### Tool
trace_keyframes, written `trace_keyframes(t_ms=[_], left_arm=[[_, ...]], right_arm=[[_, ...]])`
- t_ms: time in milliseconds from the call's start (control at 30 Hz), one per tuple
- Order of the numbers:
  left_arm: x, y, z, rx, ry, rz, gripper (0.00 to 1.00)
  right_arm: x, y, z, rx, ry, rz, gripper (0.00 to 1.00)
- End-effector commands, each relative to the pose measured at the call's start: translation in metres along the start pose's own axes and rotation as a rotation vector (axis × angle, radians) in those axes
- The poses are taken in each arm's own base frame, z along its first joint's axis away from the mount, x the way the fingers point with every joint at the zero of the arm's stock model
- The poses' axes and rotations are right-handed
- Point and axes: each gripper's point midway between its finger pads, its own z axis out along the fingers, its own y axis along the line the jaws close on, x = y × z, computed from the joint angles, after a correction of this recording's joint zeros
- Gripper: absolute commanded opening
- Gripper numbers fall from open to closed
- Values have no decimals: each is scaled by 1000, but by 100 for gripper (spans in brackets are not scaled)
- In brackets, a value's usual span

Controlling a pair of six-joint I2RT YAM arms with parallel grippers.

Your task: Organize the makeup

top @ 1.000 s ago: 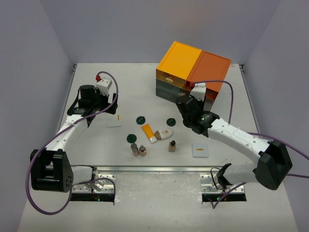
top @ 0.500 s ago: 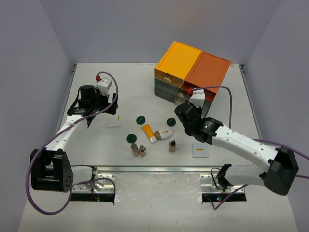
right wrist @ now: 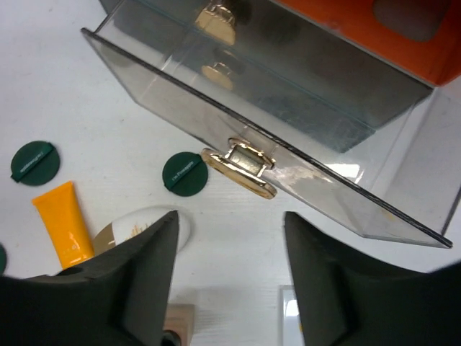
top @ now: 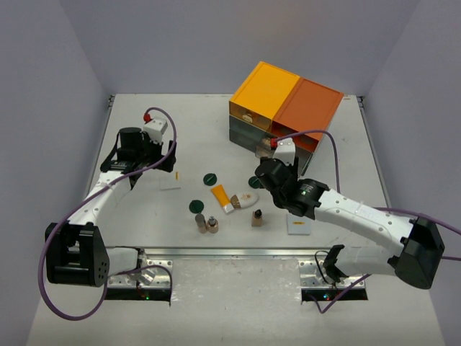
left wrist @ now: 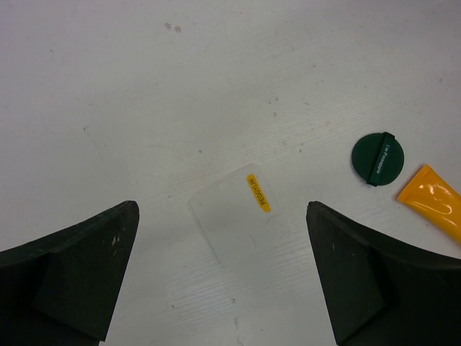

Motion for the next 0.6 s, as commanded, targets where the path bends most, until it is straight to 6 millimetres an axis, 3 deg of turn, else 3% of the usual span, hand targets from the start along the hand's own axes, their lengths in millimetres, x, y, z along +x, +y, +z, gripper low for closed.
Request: trace_keyframes(t_ms=[0,167,233,333,433,567], left_arm=[[-8,-5,-6,34,-32,42,100],[10,-46,-20,277,0,201,85],[29,-78,-26,389,37,366,82],[64,-107,-23,430,130,515,82],[88,-122,-17,455,214,573,83],[103,-132,0,481,296,572,85]], right_arm=[[-16,12,-16,-112,-19,17,65],[-17,27,-31,-279,-25,-36,72],[-15,35,-37,-356,-25,-64,73],[-12,41,-42,-414,-29,-80,73],[-10,43,-43,-439,-37,-82,73],[-7,43,-42,-443,-39,-83,73]])
